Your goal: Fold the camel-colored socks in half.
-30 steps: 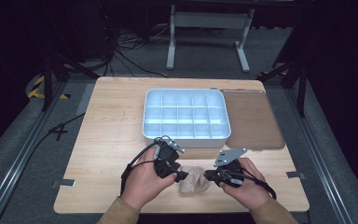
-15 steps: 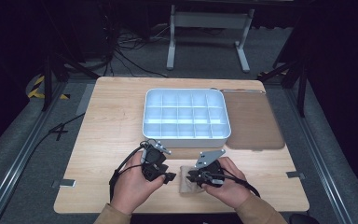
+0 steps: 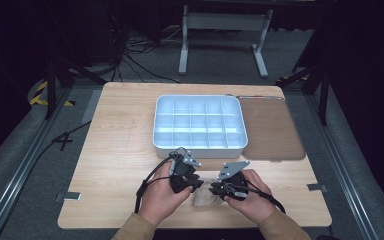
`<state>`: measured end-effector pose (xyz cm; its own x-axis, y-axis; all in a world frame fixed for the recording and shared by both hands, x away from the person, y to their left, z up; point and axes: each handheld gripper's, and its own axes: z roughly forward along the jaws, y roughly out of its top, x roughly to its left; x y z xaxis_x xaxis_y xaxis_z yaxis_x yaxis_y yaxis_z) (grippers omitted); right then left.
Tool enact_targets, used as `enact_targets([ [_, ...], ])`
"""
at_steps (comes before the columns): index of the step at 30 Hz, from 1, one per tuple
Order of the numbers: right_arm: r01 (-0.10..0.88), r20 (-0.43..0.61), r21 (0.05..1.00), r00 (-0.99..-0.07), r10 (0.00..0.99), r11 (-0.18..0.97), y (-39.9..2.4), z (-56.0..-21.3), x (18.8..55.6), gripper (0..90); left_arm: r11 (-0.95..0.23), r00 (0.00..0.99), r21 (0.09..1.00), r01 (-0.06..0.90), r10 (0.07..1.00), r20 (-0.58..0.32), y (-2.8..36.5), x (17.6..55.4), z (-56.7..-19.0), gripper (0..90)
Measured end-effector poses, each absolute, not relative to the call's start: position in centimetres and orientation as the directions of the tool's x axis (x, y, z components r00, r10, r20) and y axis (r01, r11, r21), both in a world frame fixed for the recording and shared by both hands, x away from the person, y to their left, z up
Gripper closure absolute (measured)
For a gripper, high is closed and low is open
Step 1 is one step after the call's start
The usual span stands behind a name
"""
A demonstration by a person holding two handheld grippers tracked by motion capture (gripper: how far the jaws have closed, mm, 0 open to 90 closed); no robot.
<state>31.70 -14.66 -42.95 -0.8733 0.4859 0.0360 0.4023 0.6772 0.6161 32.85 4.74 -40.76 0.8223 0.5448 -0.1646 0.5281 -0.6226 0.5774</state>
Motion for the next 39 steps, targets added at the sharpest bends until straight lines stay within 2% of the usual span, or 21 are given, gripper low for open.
enact_targets([
  [6,0.407,0.037,0.61,-0.872,0.489,0.679,-15.1,-43.5,31.7,79.8,-0.666,0.832,0.537,0.518,0.537,-0.136,3.8,33.5,-42.4,81.2],
  [18,0.439,0.048,0.577,-0.86,0.508,0.689,-16.0,-45.0,31.9,76.5,-0.699,0.827,0.477,0.533,0.55,-0.119,3.6,34.5,-44.4,82.9],
  [25,0.43,0.041,0.583,-0.863,0.504,0.689,-16.1,-45.4,31.8,76.1,-0.691,0.83,0.503,0.519,0.549,-0.101,3.7,34.2,-44.1,82.3],
  [31,0.435,0.039,0.579,-0.86,0.51,0.69,-16.1,-45.4,31.8,76.1,-0.691,0.859,0.54,0.481,0.495,-0.132,3.8,33.1,-42.2,84.4],
  [35,0.436,0.04,0.579,-0.859,0.511,0.689,-16.0,-45.4,31.8,76.1,-0.732,0.876,0.494,0.469,0.457,-0.155,3.3,32.4,-42.0,89.0],
  [39,0.44,0.044,0.576,-0.858,0.511,0.689,-16.1,-45.4,31.8,76.1,-0.769,0.884,0.441,0.463,0.441,-0.158,2.8,32.1,-42.7,90.0],
])
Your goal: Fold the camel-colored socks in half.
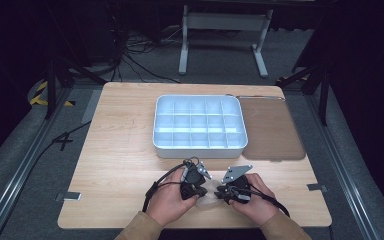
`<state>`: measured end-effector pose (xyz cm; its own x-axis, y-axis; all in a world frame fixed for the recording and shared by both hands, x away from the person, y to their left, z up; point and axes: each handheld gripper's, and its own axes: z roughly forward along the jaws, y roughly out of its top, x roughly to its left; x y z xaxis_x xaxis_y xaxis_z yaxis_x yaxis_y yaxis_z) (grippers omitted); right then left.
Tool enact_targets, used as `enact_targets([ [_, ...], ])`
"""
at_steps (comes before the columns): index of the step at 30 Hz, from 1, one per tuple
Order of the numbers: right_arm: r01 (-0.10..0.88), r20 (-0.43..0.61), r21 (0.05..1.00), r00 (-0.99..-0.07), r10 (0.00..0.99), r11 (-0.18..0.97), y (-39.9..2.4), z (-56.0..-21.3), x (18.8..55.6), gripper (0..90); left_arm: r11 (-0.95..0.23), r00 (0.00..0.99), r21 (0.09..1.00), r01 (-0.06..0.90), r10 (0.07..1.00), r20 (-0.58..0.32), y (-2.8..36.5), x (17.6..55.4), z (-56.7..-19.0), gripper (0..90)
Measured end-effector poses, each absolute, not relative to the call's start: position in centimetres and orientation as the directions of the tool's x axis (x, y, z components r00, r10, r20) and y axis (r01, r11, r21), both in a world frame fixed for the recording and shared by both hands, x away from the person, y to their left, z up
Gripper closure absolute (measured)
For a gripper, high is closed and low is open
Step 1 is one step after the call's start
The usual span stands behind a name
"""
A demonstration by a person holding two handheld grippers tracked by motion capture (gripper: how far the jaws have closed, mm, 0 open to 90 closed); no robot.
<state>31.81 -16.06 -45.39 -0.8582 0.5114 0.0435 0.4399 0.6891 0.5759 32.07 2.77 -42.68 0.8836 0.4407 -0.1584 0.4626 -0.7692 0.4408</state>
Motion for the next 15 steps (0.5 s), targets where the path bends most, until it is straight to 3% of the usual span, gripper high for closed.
enact_targets([
  [4,0.454,0.058,0.579,-0.851,0.522,0.677,-16.2,-45.4,31.9,75.8,-0.797,0.88,0.375,0.473,0.446,-0.162,2.7,32.1,-43.9,90.0],
  [15,0.506,0.138,0.593,-0.83,0.54,0.626,-17.0,-45.7,32.5,76.6,-0.79,0.859,0.335,0.513,0.473,-0.198,3.6,32.3,-44.4,90.0],
])
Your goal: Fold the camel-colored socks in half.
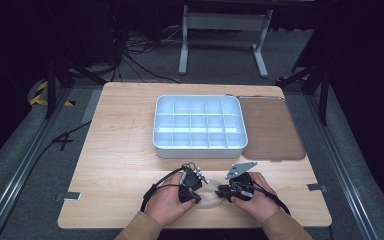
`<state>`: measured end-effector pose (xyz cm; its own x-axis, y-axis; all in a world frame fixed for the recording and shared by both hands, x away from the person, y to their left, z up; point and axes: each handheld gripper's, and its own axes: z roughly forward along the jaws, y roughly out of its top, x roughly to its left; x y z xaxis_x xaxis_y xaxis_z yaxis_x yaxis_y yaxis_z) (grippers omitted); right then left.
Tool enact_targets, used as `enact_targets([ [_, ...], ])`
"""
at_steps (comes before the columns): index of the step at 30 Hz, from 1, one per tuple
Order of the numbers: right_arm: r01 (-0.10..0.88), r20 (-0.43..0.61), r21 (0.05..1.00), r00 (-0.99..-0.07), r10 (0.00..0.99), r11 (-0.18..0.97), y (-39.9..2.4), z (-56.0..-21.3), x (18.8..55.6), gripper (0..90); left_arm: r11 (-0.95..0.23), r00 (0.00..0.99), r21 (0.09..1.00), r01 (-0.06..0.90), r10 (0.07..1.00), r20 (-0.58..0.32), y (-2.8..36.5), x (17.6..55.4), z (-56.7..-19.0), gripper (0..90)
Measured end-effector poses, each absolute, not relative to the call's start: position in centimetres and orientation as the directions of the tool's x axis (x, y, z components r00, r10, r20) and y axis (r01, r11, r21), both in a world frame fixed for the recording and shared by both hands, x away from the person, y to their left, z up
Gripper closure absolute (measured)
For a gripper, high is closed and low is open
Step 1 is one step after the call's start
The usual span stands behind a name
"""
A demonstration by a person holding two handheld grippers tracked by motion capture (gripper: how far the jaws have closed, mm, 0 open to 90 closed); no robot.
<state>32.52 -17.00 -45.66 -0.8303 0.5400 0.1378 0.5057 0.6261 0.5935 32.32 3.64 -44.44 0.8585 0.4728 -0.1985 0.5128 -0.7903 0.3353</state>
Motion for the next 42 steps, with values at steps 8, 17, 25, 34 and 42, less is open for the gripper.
enact_targets([
  [8,0.496,0.105,0.6,-0.827,0.552,0.628,-17.0,-45.3,32.3,78.9,-0.78,0.859,0.359,0.512,0.462,-0.22,4.0,32.4,-43.8,87.9],
  [17,0.485,0.116,0.652,-0.823,0.556,0.583,-17.2,-44.1,32.0,83.7,-0.701,0.817,0.428,0.57,0.541,-0.202,6.2,33.2,-42.5,83.3],
  [25,0.48,0.136,0.676,-0.827,0.545,0.559,-16.4,-44.2,31.9,89.0,-0.659,0.788,0.455,0.599,0.586,-0.188,6.7,33.8,-43.1,82.4],
  [34,0.494,0.159,0.652,-0.831,0.534,0.575,-15.3,-45.8,32.2,88.7,-0.674,0.79,0.423,0.606,0.57,-0.224,6.5,33.9,-44.3,77.8],
  [42,0.494,0.152,0.643,-0.831,0.535,0.585,-15.3,-46.2,32.4,89.3,-0.685,0.79,0.401,0.609,0.572,-0.223,6.5,34.1,-44.8,79.7],
])
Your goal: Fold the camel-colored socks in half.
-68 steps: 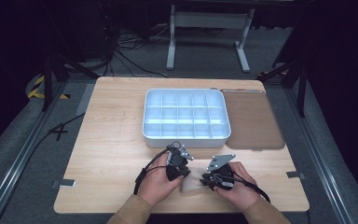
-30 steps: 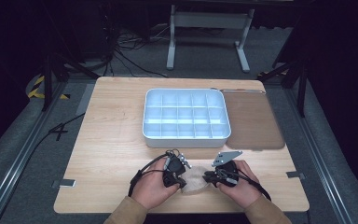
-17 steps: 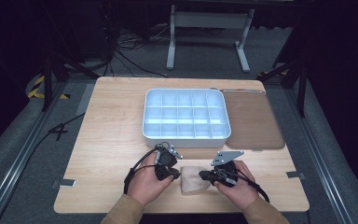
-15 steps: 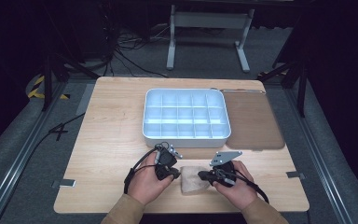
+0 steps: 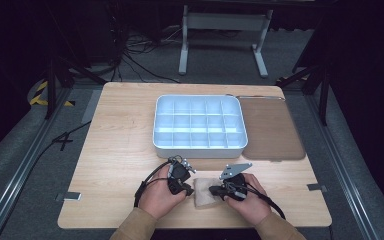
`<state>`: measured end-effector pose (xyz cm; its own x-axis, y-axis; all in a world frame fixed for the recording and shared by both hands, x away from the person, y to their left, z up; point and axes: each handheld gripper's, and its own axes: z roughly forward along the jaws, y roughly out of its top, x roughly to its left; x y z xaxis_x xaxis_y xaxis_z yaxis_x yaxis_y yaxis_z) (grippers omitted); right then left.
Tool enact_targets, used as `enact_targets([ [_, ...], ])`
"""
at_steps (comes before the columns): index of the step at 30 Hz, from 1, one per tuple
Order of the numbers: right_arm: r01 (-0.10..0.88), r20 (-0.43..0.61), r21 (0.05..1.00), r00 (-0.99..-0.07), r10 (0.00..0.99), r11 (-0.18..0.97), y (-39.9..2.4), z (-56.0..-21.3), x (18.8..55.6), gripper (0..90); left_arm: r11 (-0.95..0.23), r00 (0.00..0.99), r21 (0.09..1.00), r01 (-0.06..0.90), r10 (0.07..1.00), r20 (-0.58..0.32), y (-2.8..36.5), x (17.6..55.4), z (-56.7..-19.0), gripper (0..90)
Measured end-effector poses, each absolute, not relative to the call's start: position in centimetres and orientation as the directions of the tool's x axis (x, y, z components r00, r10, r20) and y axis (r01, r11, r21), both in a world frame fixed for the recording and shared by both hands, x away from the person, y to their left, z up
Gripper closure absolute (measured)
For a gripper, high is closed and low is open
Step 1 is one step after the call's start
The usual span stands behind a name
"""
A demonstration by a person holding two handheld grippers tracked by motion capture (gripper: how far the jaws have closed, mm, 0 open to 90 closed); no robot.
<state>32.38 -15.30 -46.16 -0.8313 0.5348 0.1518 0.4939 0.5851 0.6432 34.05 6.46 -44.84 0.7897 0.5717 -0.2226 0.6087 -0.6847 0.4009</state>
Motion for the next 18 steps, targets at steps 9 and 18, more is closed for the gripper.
enact_targets([
  [9,0.49,0.15,0.647,-0.833,0.533,0.584,-15.3,-46.3,32.4,89.5,-0.705,0.801,0.388,0.594,0.561,-0.206,6.0,33.9,-45.0,83.5],
  [18,0.485,0.142,0.649,-0.834,0.534,0.586,-15.3,-46.3,32.3,89.4,-0.719,0.82,0.403,0.566,0.54,-0.188,5.3,33.6,-45.1,84.4],
])
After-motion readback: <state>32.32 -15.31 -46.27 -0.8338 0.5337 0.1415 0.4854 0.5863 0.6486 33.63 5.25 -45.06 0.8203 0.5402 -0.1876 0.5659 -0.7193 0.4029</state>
